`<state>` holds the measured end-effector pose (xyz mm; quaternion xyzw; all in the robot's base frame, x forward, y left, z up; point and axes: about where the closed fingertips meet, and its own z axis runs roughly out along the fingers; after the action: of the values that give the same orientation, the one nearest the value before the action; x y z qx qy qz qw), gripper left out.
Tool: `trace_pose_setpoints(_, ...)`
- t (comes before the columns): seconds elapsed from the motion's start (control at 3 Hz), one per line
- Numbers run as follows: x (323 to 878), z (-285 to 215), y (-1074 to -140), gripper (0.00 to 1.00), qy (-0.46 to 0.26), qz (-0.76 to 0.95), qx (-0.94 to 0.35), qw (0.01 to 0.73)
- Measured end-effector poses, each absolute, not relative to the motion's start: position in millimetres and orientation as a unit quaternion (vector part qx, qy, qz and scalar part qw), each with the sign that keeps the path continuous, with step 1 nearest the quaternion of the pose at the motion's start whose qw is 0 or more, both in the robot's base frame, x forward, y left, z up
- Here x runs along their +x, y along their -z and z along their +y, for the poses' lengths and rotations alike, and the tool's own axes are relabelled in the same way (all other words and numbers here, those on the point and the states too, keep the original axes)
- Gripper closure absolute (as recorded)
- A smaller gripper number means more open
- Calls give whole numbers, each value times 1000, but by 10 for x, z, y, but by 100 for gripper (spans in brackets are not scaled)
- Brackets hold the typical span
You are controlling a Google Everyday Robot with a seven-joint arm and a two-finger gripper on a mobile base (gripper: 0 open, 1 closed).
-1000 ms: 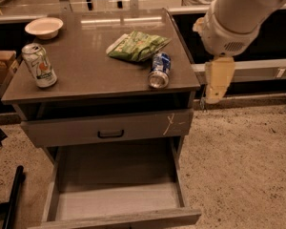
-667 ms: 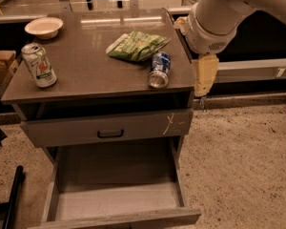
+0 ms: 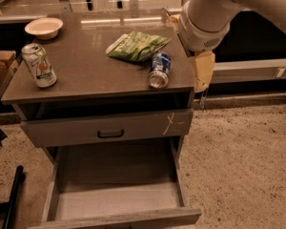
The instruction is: Place pepsi can into middle drawer
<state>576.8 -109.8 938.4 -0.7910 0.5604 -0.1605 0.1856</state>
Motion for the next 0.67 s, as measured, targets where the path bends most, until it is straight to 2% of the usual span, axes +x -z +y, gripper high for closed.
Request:
trace_pose_setpoints(0.33, 6050, -897, -9339, 0, 179, 494, -836, 155)
trace_pose_setpoints(0.67, 6319, -692, -9193, 0, 155, 420, -884, 138)
